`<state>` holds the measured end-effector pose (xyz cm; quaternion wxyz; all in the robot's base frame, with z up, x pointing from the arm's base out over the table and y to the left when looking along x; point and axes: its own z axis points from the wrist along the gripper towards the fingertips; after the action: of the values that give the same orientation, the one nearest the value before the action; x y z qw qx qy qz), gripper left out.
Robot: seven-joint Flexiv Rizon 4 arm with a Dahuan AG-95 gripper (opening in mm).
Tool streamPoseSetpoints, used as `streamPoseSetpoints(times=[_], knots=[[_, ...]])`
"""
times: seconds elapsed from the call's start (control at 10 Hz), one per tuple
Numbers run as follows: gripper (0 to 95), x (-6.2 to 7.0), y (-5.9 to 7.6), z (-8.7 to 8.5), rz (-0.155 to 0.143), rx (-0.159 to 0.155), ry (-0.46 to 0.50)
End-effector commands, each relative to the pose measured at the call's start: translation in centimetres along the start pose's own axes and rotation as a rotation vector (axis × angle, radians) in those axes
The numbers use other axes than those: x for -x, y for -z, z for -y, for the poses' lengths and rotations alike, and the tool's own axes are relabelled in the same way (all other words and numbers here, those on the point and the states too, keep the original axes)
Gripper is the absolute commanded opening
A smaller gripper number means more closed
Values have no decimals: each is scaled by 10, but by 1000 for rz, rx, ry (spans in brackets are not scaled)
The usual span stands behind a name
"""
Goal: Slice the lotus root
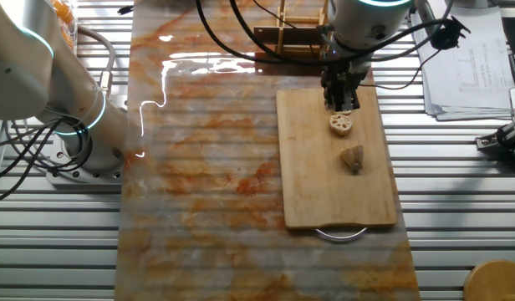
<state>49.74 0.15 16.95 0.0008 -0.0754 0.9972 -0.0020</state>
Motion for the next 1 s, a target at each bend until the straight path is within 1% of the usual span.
streamPoseSetpoints(times=[0.1,0.2,0.3,0.5,0.8,0.9,1.0], knots=[[0,2,-1,-4,-1,5,4],[0,3,-1,-9,-4,5,-2],[0,6,-1,-21,-6,5,-13],[0,16,5,-32,-6,4,-21],[0,34,12,-51,-15,11,-42],[0,41,12,-62,-16,13,-41],[0,45,10,-69,-16,12,-40]])
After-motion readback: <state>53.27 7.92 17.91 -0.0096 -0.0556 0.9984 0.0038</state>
